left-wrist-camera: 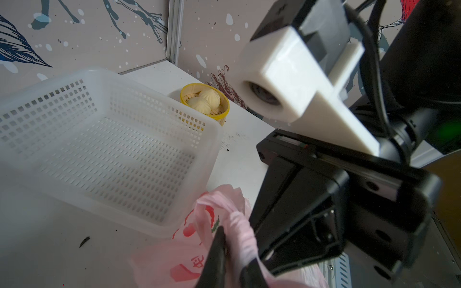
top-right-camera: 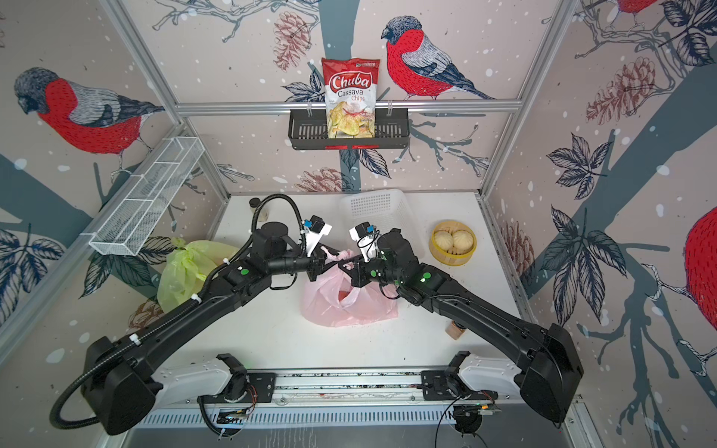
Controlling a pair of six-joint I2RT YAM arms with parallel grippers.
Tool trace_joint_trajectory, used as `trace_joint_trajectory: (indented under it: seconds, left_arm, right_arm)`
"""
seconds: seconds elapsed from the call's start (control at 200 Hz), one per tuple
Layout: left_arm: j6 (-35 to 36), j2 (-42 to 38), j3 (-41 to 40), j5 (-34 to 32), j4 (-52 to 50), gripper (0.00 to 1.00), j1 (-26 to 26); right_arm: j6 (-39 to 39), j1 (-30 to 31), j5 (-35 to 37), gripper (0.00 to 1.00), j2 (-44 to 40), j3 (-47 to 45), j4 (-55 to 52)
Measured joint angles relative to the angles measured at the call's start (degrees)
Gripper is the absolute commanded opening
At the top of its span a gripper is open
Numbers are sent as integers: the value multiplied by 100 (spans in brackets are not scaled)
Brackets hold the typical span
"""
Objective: Place the peach into a plastic bag & tie a knot
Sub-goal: Cross the plastic bag at the center of the board.
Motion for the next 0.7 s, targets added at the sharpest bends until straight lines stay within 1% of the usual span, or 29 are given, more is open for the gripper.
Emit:
trace_joint_trajectory:
  seconds: [0.14,0.315,0.65,0.7]
  left_arm:
    - [4,-101,-68,50,-42,24,0]
    - [4,-103,-52,186,-136,27,0]
    - [-37,48,39,227,-197,28,2]
    - [-66,33,39,151,-170,28,11]
  right_arm:
    - [0,-2,2,0,0,0,-76]
    - [0,2,-4,0,13,0,-90]
    - [-4,170,140,0,24,0,-219]
    - [-33,203,92,0,24,0,-256]
